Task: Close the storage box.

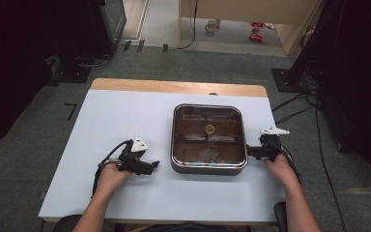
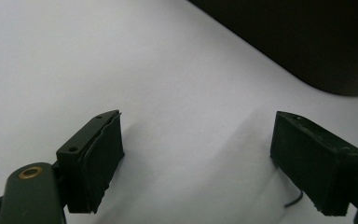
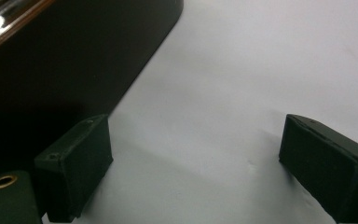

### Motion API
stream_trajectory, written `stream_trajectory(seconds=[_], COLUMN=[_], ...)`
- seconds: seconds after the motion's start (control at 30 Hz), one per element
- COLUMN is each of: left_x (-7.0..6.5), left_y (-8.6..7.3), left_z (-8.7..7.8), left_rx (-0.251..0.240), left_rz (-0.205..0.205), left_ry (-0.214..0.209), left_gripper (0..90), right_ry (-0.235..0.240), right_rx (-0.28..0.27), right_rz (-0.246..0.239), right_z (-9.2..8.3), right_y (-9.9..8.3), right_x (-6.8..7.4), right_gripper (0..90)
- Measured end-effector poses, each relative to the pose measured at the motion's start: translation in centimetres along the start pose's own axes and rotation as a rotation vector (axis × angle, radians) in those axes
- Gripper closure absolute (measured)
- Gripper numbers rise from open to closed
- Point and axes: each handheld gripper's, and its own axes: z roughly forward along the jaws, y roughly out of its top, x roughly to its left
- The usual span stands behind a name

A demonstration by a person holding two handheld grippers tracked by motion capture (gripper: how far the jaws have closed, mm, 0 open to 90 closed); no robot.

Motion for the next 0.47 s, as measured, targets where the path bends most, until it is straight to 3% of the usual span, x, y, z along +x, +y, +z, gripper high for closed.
stream_trajectory(seconds=[0.47], left_x=[-0.29], left_y=[-0.39], left_z=[0.05], left_rx=[-0.029], left_rz=[-0.001], left_ry=[0.019], left_gripper=[14.7], right_ry=[0.000], right_rx=[0.000], right_rz=[0.000], right_z=[0.00], right_y=[-0.01], right_x=[0.00], right_gripper=[8.7])
